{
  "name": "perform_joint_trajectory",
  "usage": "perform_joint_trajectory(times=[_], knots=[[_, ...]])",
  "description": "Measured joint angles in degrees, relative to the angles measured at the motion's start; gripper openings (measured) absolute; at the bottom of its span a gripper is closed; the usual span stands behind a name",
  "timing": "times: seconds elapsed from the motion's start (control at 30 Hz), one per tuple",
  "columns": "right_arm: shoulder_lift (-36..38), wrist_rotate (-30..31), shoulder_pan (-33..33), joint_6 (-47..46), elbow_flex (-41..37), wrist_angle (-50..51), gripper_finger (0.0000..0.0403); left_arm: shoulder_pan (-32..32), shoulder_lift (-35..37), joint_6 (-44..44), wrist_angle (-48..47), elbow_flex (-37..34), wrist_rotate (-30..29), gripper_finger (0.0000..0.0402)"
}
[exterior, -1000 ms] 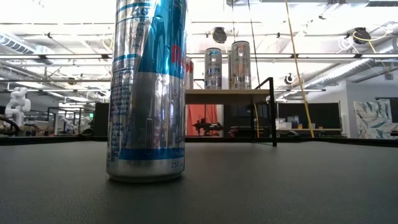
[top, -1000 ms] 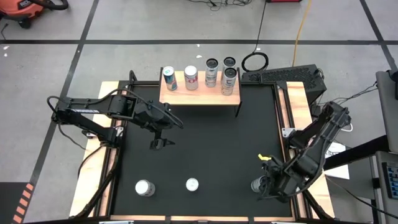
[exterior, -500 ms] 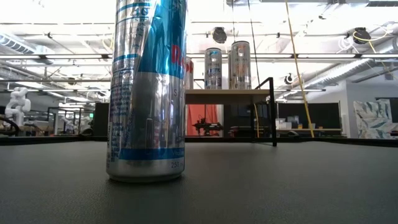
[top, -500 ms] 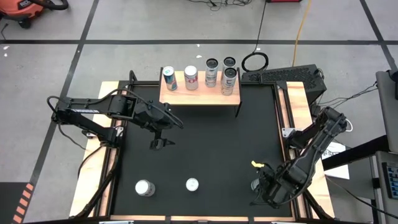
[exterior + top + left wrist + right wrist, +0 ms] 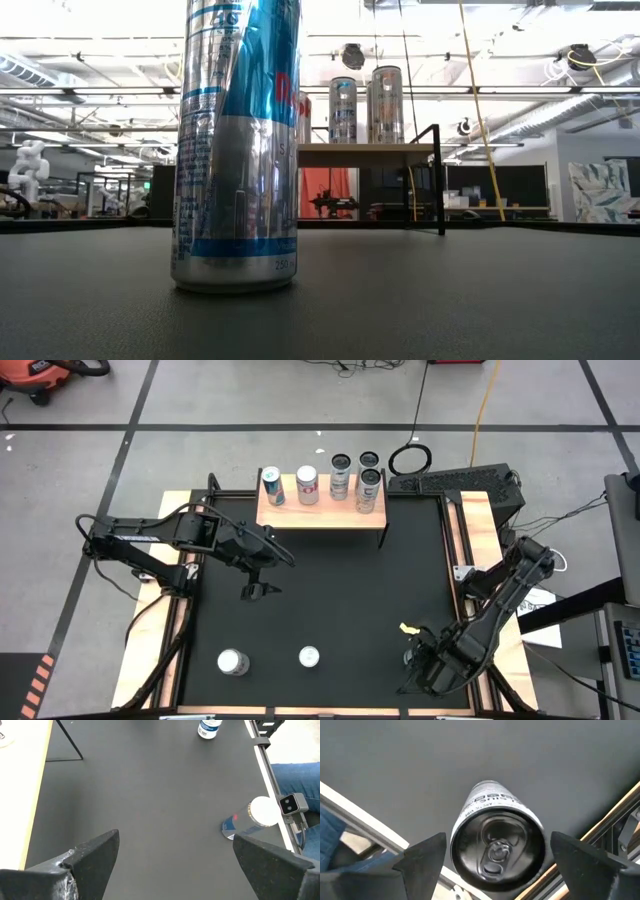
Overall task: Place canned beverage on shelf
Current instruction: Put the white blue soda can on the shelf aligned with the other white blue soda can
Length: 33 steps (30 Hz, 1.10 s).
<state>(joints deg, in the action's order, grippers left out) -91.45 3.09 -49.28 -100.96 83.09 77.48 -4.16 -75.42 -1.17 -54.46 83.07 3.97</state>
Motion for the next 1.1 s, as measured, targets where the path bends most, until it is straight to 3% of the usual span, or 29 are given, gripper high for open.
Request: perform_joint_trajectory(times=[0.93, 1.1], knots=[[-3.51, -1.73, 0.04, 4.61, -0.02, -0.90, 0.0338, 0.00, 0.00, 0.03, -0.02, 0.00, 0.02, 0.0393], [-3.51, -3.45, 0.04, 3.30, -0.02, -0.93, 0.0319, 0.01, 0.00, 0.03, -0.02, 0.00, 0.01, 0.0393]])
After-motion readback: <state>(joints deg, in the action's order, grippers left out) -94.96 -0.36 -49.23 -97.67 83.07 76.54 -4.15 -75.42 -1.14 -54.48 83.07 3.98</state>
